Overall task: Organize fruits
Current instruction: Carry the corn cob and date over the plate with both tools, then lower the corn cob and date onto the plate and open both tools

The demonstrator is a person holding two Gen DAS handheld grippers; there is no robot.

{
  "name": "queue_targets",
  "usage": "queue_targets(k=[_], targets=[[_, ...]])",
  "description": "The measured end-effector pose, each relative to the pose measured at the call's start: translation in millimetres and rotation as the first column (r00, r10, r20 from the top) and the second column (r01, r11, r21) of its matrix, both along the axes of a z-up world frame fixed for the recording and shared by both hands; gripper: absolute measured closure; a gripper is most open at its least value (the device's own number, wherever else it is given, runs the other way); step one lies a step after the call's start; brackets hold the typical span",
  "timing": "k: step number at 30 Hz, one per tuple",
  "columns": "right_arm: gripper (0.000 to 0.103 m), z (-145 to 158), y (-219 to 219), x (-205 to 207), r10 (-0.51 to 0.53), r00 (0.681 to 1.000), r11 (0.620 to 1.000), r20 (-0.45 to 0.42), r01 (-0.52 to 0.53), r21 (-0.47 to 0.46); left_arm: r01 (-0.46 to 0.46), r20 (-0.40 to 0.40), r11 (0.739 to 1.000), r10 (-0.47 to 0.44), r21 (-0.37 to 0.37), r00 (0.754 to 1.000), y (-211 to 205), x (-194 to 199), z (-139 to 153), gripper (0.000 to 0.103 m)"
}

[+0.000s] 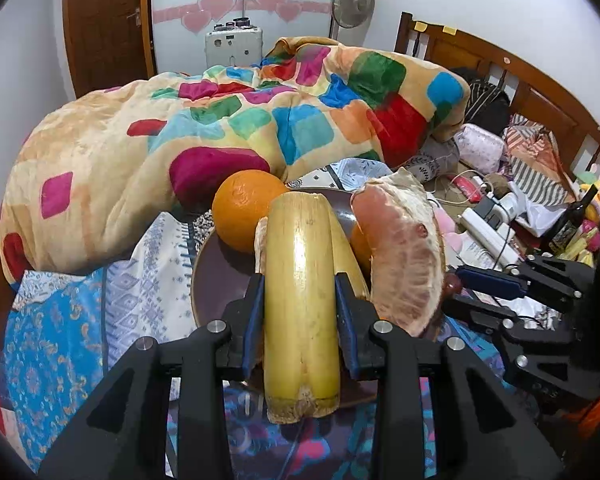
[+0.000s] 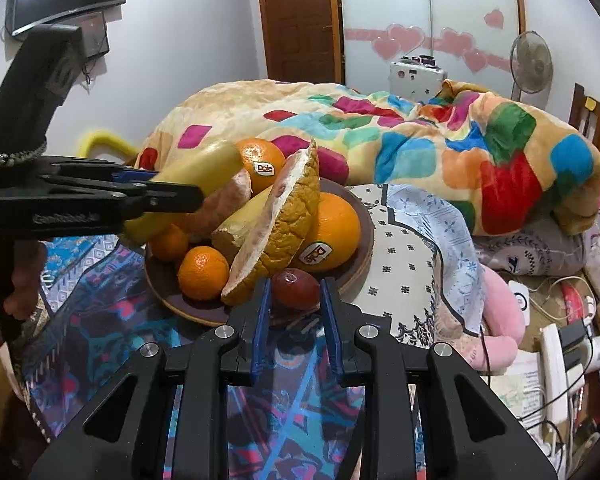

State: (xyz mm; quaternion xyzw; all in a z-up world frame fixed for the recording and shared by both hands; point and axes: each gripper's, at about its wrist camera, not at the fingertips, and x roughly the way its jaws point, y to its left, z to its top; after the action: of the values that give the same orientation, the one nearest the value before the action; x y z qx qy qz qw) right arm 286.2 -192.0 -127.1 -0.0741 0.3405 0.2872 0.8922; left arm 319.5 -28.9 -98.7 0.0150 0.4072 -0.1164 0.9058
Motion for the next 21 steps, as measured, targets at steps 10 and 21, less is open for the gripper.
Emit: queue_targets(k=[10,21], targets=[[0.079,-7,-1,11,0.017,0.998,1.0,-0.062,-0.017,-0.005,-0.006,-0.004,1.0,0.006,0.02,1.0,-4,10,-5,0.069],[0.069,-6,0,9,0.027,0.998,0.999,-0.057,-0.029,-0.04,0.013,-0.009,1.0,-0.013,0.028,1.0,-12,11,-5,0.066]])
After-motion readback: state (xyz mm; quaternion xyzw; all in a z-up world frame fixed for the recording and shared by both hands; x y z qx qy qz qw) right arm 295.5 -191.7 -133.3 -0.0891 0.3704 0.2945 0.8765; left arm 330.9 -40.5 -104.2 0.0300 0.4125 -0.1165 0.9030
